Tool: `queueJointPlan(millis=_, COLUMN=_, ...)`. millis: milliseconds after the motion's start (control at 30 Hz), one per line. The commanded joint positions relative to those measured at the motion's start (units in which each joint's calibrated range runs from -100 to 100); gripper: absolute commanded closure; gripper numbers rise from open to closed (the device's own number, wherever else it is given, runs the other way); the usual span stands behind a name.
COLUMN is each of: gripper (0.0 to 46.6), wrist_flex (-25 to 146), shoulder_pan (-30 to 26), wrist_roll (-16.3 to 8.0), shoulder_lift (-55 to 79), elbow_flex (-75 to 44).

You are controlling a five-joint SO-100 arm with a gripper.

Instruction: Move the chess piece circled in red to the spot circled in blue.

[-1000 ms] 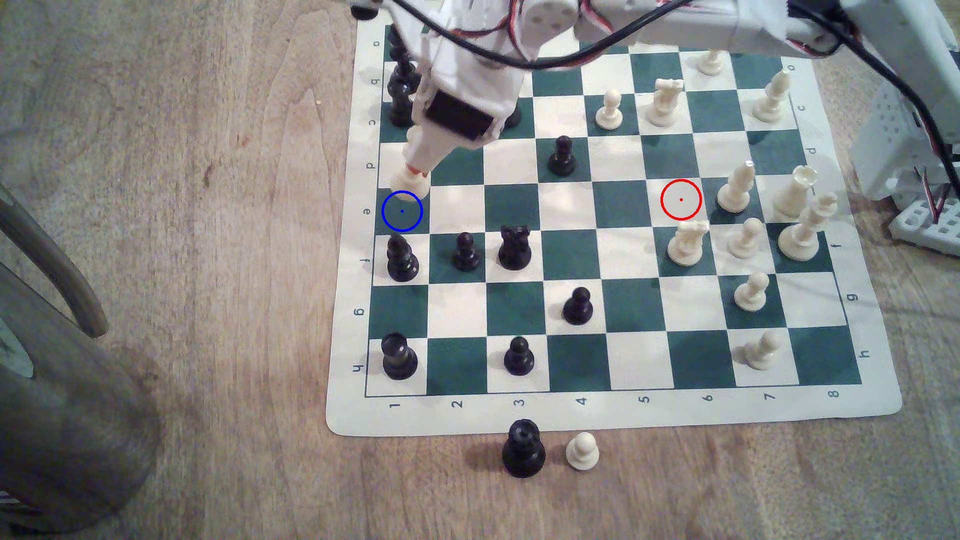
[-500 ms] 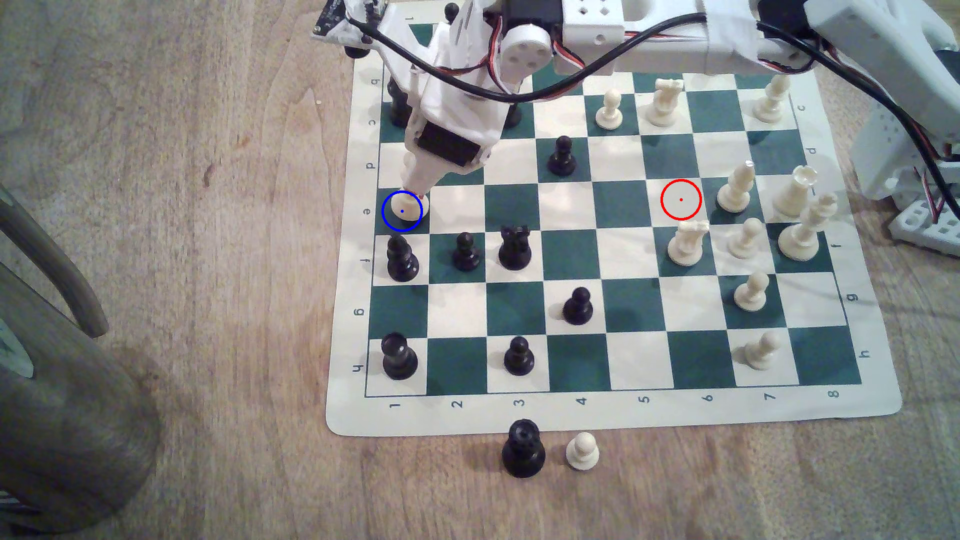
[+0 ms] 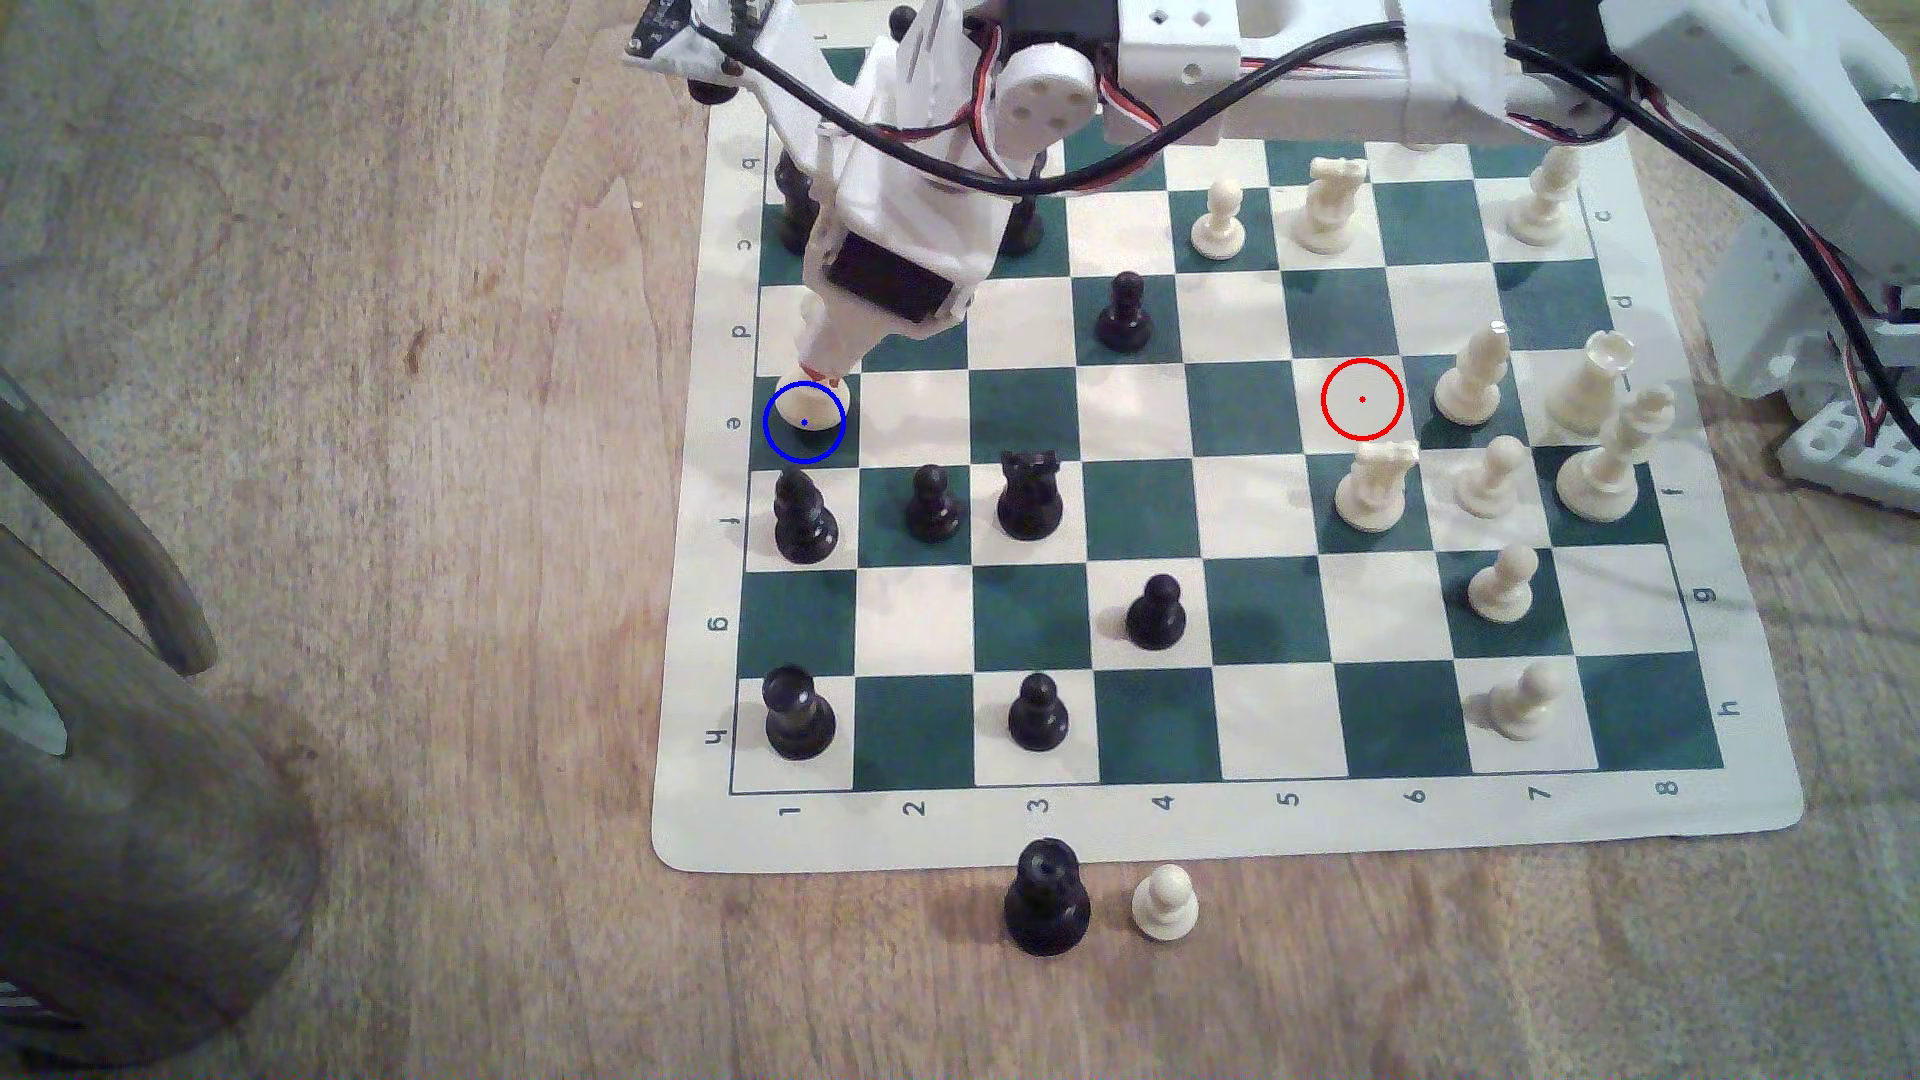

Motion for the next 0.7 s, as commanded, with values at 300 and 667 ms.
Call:
queueJointPlan(millis=300, gripper=45.7, wrist_flex=-1.1, shoulder_pan=-0.69, wrist_roll=-0.78, shoulder_lift=-2.88, elbow_flex=-4.73)
queueJointPlan(millis=667, gripper=45.2, wrist_flex=-1.43, shoulder_pan=-0.54, wrist_roll=-0.93, shoulder_lift=-2.11, elbow_flex=-4.73)
